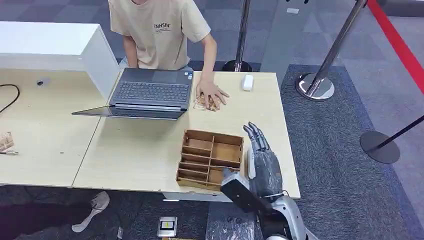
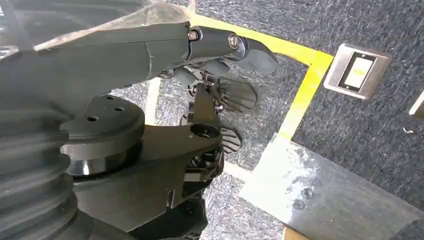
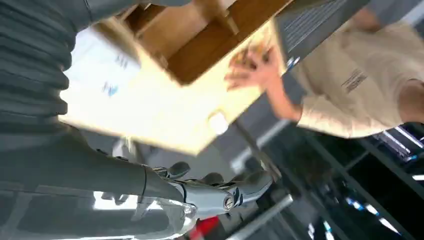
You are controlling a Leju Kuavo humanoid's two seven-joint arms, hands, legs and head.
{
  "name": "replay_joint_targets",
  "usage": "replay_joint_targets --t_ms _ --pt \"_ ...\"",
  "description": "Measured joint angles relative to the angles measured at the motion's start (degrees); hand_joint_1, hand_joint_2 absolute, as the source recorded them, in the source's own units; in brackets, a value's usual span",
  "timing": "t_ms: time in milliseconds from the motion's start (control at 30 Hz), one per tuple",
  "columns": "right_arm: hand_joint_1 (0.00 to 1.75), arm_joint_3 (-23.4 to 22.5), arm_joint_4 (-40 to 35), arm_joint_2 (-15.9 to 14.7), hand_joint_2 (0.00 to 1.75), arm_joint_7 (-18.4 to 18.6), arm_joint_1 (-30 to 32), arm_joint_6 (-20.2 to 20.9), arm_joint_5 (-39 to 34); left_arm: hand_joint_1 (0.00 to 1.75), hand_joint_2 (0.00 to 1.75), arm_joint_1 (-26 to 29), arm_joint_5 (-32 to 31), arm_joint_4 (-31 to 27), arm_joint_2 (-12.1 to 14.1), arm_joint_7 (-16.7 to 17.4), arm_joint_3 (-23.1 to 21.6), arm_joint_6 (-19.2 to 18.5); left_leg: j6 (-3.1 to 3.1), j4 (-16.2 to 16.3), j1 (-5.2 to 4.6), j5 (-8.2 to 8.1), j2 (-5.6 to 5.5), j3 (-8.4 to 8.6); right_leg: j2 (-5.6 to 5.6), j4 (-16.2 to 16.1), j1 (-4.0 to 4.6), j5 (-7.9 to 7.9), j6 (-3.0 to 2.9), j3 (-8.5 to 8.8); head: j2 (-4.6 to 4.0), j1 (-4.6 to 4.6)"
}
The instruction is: Pass the card to the sensor for recognition and then transmit it.
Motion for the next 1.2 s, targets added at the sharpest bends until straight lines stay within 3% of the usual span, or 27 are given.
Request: replay_joint_targets --t_ms 100,200,800,1200 --pt "0.0 1.38 1.31 -0.44 1.75 2.17 -0.88 0.63 9.24 0.0 1.75 -0.04 -0.22 0.0 0.0 0.0 -0.04 -0.09 0.0 0.0 0.0 0.0 0.01 0.01 0.0 0.0 0.0 0.0 0.0 0.01 0.0 0.0" --pt "0.0 2.65 3.2 -0.63 1.75 2.56 -1.44 0.83 10.88 0.0 1.75 -0.07 -0.28 0.0 0.0 0.0 -0.07 -0.09 0.0 0.0 0.0 0.0 0.01 0.01 0.0 0.0 0.0 0.0 0.0 0.01 0.0 0.0" --pt "0.0 6.52 12.86 -0.59 1.75 1.21 -3.49 0.57 6.03 0.0 1.75 -0.66 -0.46 -0.02 -0.15 0.2 -0.2 -0.24 0.0 0.0 0.0 0.0 0.01 0.0 0.0 0.0 0.0 0.0 0.0 0.0 0.0 0.0" --pt "0.0 7.89 15.37 0.66 1.75 0.42 -5.05 0.48 3.12 0.0 1.75 -1.04 -0.85 -0.02 -0.35 0.61 -0.44 -0.24 0.0 0.0 0.0 0.0 0.01 0.01 0.0 0.0 0.0 0.0 0.0 0.01 0.0 0.0"
